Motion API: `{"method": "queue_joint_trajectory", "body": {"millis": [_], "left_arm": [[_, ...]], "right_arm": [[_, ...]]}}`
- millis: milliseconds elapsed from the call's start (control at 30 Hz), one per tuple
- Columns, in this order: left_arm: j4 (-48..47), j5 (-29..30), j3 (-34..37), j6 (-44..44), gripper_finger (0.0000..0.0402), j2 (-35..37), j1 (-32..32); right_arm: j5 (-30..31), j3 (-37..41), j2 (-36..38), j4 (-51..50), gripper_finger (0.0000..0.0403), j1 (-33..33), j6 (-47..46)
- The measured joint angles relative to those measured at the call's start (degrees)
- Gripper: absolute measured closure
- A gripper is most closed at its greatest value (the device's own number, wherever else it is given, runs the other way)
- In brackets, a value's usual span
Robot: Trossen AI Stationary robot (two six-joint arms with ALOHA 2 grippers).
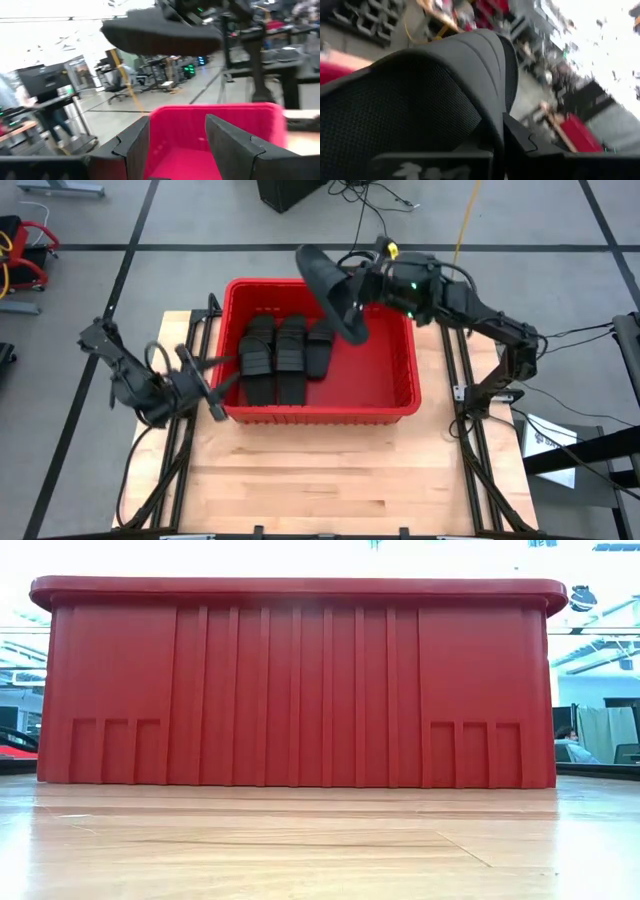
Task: Pick and place slides into bin
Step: Put the black slide into the red bin
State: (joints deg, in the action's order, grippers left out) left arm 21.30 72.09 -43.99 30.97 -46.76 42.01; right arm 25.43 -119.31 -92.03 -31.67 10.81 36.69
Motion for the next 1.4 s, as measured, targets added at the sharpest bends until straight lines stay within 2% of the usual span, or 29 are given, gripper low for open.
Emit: {"method": "queue_joint_trajectory", "body": {"millis": [267, 633, 967, 1100, 1267, 1400], "left_arm": [[0.0, 0.0, 0.0, 4.9, 0.0202, 7.0, -6.9], [-0.1, -0.8, -1.7, 9.2, 0.0202, 7.9, -16.6], [-2.5, -1.7, -1.9, 9.0, 0.0202, 7.8, -23.5], [-3.2, -1.7, -1.9, 9.0, 0.0202, 7.8, -24.8], [-3.5, -2.2, -1.9, 9.4, 0.0202, 7.8, -25.7], [-3.6, -3.4, -1.9, 9.4, 0.0202, 7.8, -26.0]], "right_arm": [[0.2, 0.0, -2.7, -10.3, 0.0399, 7.3, -7.0], [0.6, 0.1, -11.9, -21.2, 0.0399, 13.5, -17.3], [12.8, 0.9, -18.9, -22.6, 0.0399, 10.0, -22.0], [15.8, 4.8, -19.8, -22.0, 0.0399, 8.1, -23.4], [21.0, 11.3, -19.1, -15.8, 0.0399, 5.3, -24.2], [21.0, 15.1, -18.8, -11.1, 0.0399, 3.5, -24.2]]}}
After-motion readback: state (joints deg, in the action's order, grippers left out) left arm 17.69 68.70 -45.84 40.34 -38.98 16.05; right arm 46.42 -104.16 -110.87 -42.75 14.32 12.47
